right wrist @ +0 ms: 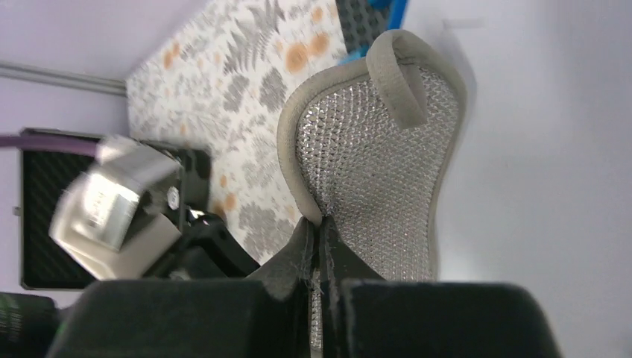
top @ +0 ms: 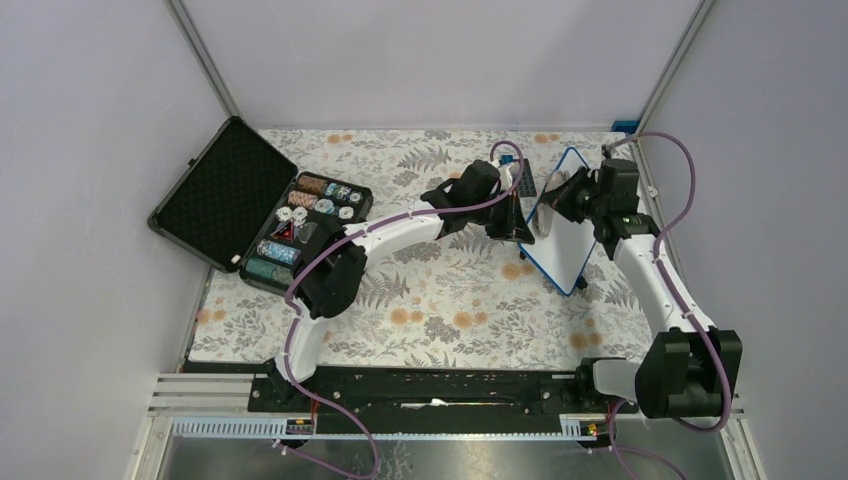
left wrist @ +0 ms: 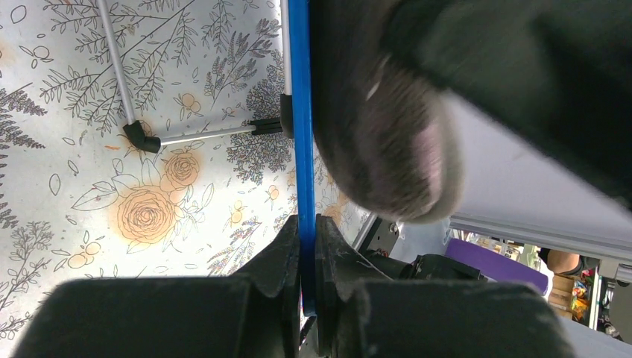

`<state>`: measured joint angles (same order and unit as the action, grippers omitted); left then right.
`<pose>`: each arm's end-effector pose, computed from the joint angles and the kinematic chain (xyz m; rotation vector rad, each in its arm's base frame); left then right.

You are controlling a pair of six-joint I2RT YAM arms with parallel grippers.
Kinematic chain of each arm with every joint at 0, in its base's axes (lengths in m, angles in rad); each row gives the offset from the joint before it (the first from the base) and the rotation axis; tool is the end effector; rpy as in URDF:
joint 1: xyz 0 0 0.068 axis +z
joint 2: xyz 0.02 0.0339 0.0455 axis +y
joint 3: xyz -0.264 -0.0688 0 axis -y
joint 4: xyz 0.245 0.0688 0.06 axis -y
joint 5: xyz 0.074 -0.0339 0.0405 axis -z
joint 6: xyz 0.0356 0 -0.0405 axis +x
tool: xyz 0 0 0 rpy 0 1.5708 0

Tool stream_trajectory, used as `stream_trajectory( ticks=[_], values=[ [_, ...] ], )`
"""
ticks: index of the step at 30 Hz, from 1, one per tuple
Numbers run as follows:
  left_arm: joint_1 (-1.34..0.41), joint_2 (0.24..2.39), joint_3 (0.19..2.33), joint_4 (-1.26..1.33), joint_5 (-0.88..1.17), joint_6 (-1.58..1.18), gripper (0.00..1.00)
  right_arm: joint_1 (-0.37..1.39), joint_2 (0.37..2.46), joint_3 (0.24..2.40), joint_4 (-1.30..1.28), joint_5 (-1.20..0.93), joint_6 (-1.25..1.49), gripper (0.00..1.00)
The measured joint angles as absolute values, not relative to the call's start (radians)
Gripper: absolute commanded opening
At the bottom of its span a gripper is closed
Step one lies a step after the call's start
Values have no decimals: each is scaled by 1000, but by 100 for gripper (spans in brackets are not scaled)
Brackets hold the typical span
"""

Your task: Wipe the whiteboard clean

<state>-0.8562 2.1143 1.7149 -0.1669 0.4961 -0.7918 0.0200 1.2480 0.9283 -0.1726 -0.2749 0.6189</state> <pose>0.3112 -0.3846 0.2430 0.4159 2.4166 -1.3968 0.2829 0.0153 0.2927 0.4546 2.0632 0.6722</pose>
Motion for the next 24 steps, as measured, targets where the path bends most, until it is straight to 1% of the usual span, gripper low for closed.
stream_trajectory(
  ticks=[3,7,10,14,19,24],
  values=[
    [-856,2114,1714,-165,496,-792,0,9,1277,981,-133,-280,638,0],
    [-856,2114,1714,-165,496,-792,0,-99,1405,1019,-87,-301,672,0],
    [-856,2114,1712,-163,495,-794,0,-183,1521,1019,-86,-306,692,0],
    [-856,2114,1712,-162,486,-813,0,-234,1600,1049,-133,-307,693,0],
    [-858,2114,1712,-162,486,-813,0,-210,1604,1106,-202,-283,662,0],
    [-858,2114,1712,-168,481,-820,0,-94,1601,1195,-220,-228,633,0]
  ],
)
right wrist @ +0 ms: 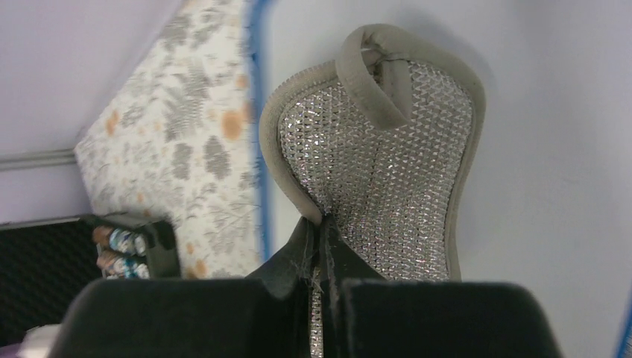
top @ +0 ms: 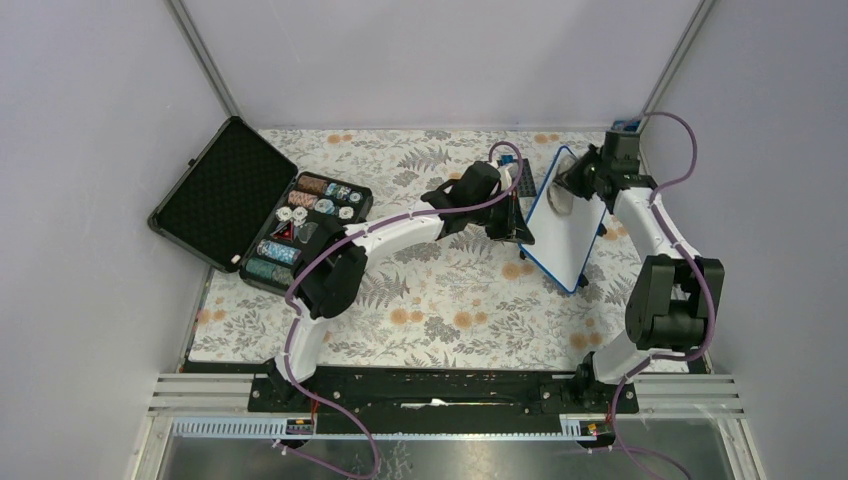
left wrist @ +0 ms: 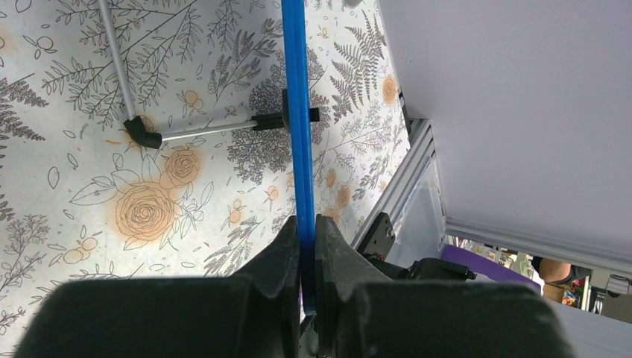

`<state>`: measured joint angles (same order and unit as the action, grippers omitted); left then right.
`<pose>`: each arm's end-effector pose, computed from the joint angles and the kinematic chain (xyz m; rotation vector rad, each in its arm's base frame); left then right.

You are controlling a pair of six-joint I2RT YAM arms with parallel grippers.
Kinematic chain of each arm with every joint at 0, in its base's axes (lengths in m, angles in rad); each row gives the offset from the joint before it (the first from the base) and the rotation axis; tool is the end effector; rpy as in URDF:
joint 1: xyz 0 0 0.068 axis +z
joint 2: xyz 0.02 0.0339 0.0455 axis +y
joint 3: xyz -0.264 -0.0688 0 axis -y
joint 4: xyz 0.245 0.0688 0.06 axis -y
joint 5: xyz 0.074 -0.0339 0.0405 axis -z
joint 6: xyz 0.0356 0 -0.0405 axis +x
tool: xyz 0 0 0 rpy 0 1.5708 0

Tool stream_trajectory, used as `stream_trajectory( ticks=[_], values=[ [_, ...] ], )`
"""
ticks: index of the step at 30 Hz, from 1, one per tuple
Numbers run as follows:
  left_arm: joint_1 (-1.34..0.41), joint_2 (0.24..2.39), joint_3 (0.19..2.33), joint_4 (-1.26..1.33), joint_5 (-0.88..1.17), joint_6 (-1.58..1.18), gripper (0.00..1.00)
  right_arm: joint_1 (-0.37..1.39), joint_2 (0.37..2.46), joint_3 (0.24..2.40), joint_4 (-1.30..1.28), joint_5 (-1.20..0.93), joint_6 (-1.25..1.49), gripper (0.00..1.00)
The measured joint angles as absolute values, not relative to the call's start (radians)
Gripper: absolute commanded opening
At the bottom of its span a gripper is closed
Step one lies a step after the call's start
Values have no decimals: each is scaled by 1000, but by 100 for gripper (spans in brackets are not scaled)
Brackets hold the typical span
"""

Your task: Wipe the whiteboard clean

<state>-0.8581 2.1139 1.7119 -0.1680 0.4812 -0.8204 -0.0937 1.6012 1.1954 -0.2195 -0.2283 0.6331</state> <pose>0.3107 -0.3847 0.2419 0.3733 2.4337 -1.3930 0.3641 -0.0261 0.2722 0.6699 2.1292 0.5499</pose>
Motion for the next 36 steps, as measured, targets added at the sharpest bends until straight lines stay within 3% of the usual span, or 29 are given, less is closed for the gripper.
stream_trajectory(
  ticks=[8,13,21,31,36],
  values=[
    [-859,2114,1712,-169,473,-825,0,-34,1692,1371,-211,-235,636,0],
    [-860,2114,1710,-156,459,-836,0,-100,1718,1348,-170,-318,673,0],
    [-862,2114,1710,-159,475,-832,0,-232,1765,1267,-260,-188,629,0],
    [-862,2114,1710,-173,459,-855,0,1,1699,1357,-283,-90,596,0],
    [-864,2114,1710,-170,461,-846,0,-17,1697,1390,-279,-139,604,0]
  ],
)
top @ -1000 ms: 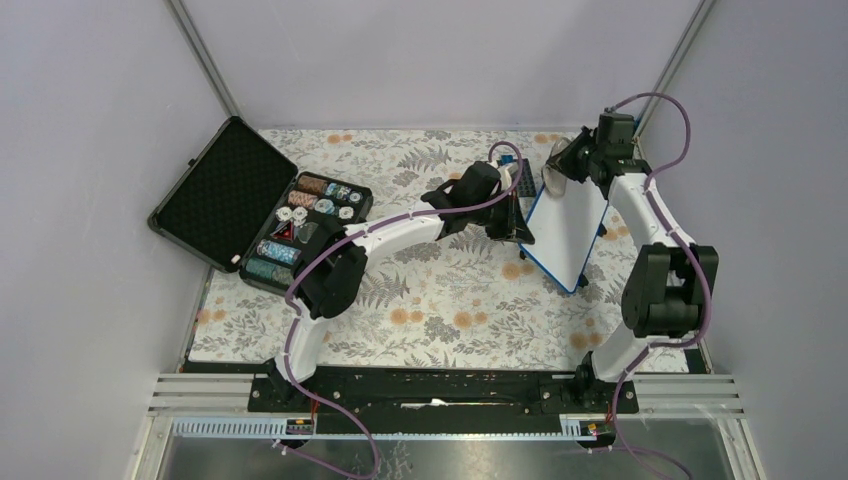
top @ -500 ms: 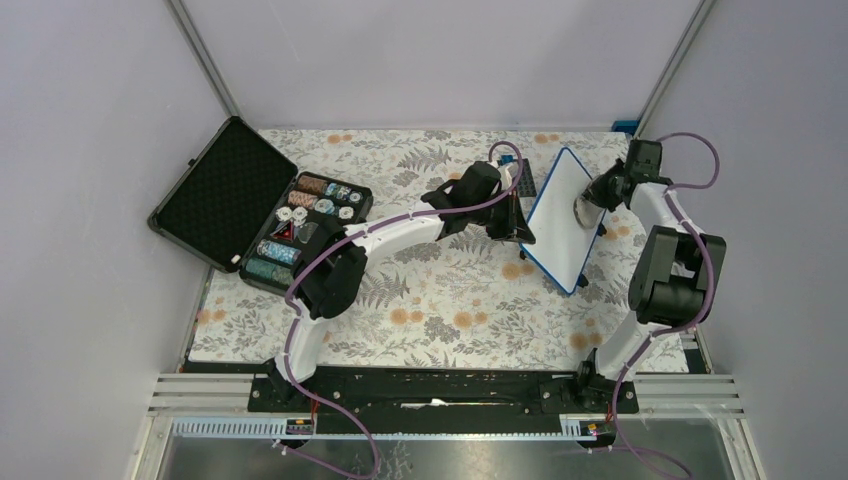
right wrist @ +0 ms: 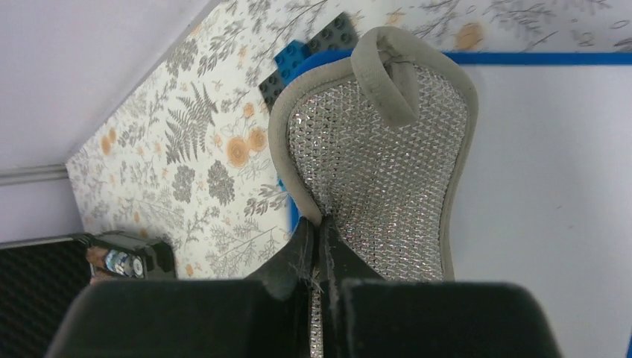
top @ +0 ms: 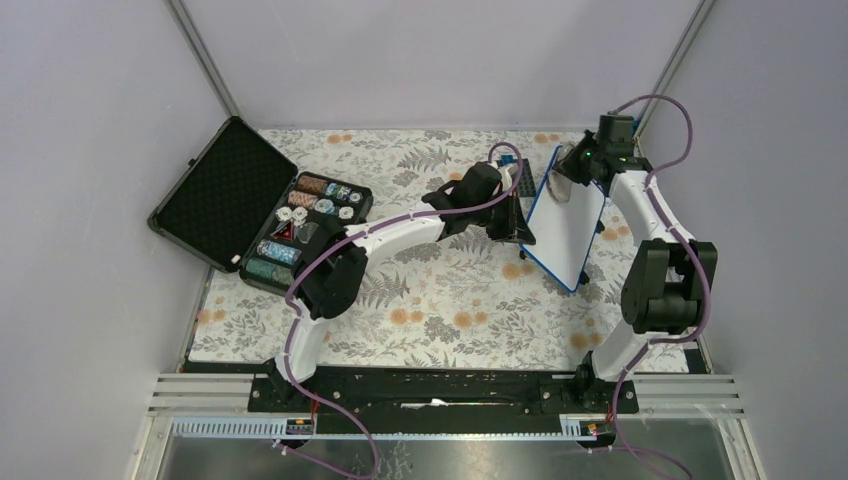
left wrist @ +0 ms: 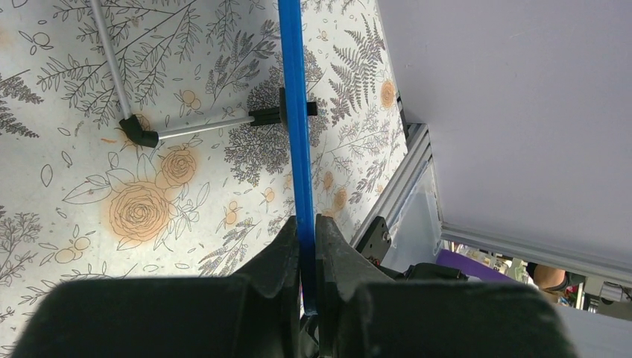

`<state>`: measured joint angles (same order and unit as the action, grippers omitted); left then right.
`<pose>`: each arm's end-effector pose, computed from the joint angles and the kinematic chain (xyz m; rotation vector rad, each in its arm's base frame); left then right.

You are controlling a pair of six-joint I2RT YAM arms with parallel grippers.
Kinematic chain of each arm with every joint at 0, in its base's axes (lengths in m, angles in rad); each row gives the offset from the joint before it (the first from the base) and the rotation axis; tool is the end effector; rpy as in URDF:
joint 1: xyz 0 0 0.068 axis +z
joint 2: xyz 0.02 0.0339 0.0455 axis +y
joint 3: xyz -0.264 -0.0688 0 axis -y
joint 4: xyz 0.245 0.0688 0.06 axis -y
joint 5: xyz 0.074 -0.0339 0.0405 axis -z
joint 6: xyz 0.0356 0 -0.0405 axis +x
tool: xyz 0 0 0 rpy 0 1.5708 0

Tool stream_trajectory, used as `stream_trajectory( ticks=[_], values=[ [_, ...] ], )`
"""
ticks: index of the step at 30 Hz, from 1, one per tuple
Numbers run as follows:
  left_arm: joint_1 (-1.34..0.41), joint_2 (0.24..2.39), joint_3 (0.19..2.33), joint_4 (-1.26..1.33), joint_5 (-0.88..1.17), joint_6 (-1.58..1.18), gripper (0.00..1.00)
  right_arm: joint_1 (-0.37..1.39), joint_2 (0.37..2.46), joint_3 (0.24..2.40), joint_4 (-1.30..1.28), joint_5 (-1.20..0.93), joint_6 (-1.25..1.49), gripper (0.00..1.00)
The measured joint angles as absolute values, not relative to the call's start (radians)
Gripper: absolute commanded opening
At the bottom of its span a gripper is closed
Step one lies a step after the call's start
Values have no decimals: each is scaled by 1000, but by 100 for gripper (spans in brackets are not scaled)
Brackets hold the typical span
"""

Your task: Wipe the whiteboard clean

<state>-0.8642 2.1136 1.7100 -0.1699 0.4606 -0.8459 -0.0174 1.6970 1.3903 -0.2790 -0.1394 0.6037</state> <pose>0.3088 -0.3861 0.2411 0.3353 2.4477 -1.3841 0.3960 -0.0019 0.2982 0.5909 2.1096 0.4858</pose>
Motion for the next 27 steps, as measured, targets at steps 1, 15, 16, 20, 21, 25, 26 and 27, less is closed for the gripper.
stream_trajectory(
  ticks=[1,15,16,20,21,25,26,27],
  values=[
    [-864,2114,1710,-167,463,-845,0,-43,1707,1391,-275,-164,608,0],
    [-865,2114,1710,-164,470,-839,0,-290,1882,1340,-252,-247,625,0],
    [-865,2114,1710,-164,471,-838,0,-283,1870,1335,-254,-245,625,0],
    [-865,2114,1710,-165,471,-838,0,-199,1771,1310,-273,-236,621,0],
    [-865,2114,1710,-165,471,-838,0,-168,1738,1304,-274,-234,617,0],
    [-865,2114,1710,-165,473,-833,0,-64,1591,1242,-239,-251,614,0],
    [-865,2114,1710,-165,474,-831,0,-56,1567,1222,-229,-255,614,0],
    [-865,2114,1710,-165,475,-829,0,-56,1552,1203,-220,-256,614,0]
  ],
)
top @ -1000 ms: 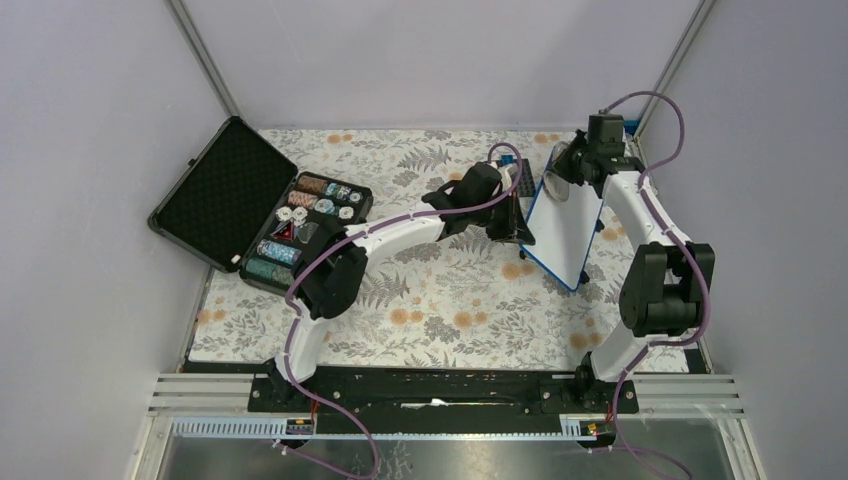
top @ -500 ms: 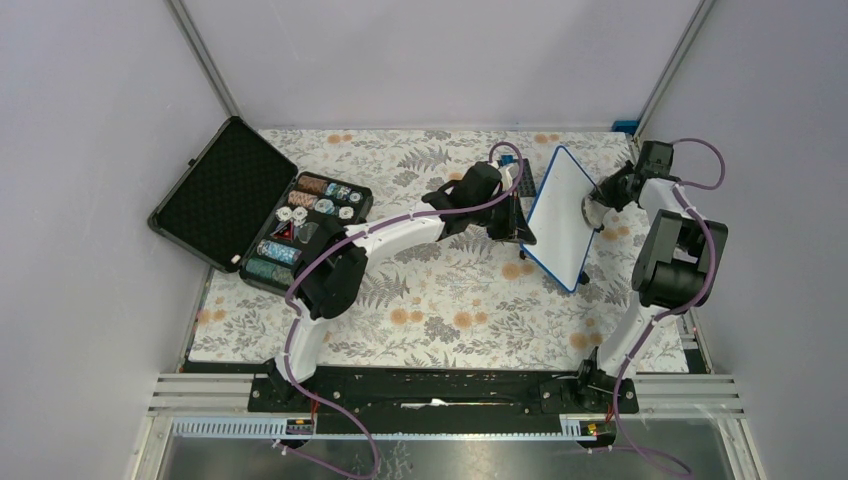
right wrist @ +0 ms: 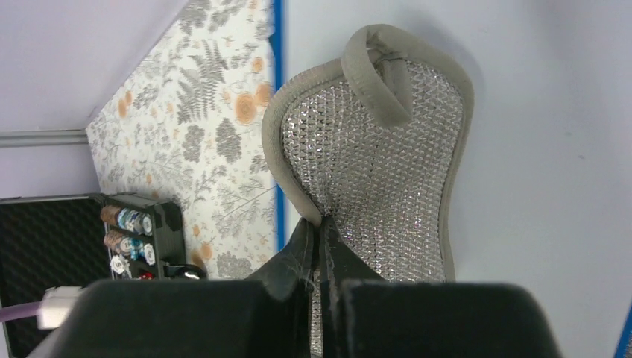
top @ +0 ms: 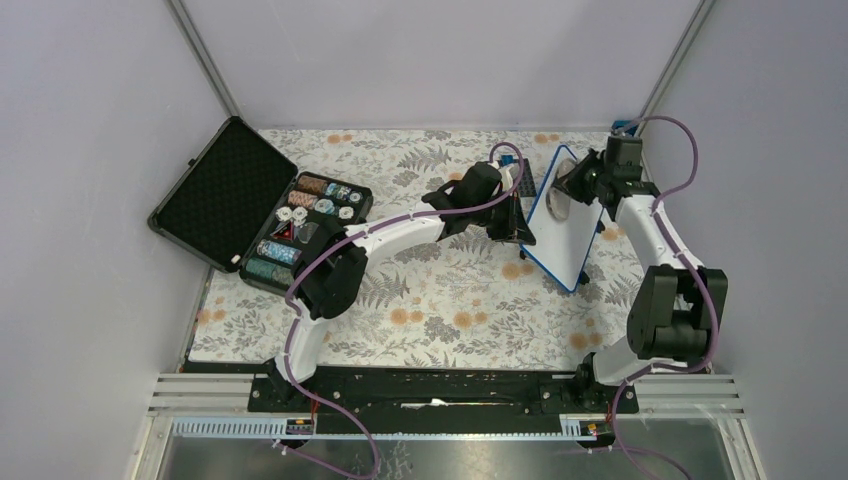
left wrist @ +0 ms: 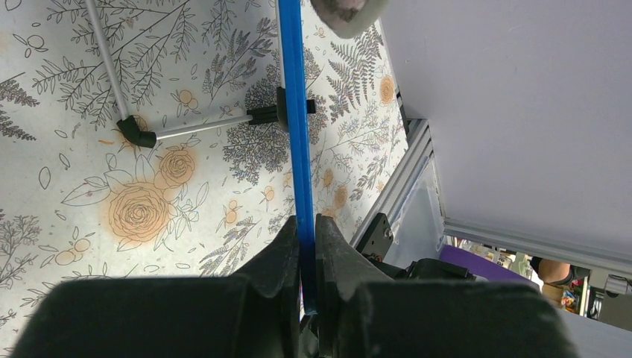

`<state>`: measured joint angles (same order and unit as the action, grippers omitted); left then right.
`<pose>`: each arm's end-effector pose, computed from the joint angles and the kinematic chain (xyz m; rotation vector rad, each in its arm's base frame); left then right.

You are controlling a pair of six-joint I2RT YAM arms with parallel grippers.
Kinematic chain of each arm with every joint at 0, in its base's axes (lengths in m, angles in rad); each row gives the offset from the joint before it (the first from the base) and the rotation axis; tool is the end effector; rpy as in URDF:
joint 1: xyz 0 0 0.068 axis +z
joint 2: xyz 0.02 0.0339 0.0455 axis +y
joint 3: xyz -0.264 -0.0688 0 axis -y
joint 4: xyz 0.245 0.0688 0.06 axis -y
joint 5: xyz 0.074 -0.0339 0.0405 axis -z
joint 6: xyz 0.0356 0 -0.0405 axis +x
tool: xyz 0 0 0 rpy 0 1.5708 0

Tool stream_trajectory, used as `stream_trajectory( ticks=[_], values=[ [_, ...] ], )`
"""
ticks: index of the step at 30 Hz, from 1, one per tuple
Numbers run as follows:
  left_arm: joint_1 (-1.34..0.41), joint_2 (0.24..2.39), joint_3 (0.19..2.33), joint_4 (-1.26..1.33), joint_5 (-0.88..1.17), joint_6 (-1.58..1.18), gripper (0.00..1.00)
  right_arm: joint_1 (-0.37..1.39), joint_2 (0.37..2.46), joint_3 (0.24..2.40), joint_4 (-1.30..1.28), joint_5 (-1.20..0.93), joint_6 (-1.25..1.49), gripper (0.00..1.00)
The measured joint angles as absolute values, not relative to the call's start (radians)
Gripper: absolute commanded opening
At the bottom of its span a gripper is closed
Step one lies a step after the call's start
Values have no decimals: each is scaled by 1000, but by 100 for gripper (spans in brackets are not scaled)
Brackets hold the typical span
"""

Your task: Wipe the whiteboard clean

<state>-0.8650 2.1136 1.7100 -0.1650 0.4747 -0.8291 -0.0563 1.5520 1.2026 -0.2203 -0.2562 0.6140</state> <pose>0.3082 -0.3868 0.2416 0.3675 2.4365 -1.3939 0.3570 -0.0111 0.2915 0.5705 2.1037 0.5966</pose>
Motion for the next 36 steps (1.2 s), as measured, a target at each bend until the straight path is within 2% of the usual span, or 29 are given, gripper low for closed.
stream_trajectory(
  ticks=[8,14,17,26,28,36],
  values=[
    [-865,2114,1710,-165,472,-833,0,-184,1584,1073,-196,-276,610,0],
    [-865,2113,1710,-165,474,-828,0,-190,1541,1022,-185,-266,602,0],
    [-865,2112,1710,-168,474,-820,0,-155,1505,1016,-214,-248,599,0],
    [-865,2111,1710,-175,475,-814,0,104,1271,993,-247,-211,591,3],
    [-865,2111,1710,-176,475,-812,0,111,1218,935,-237,-201,585,0],
    [-864,2109,1710,-191,468,-804,0,100,1160,792,-247,-91,560,0]
  ],
)
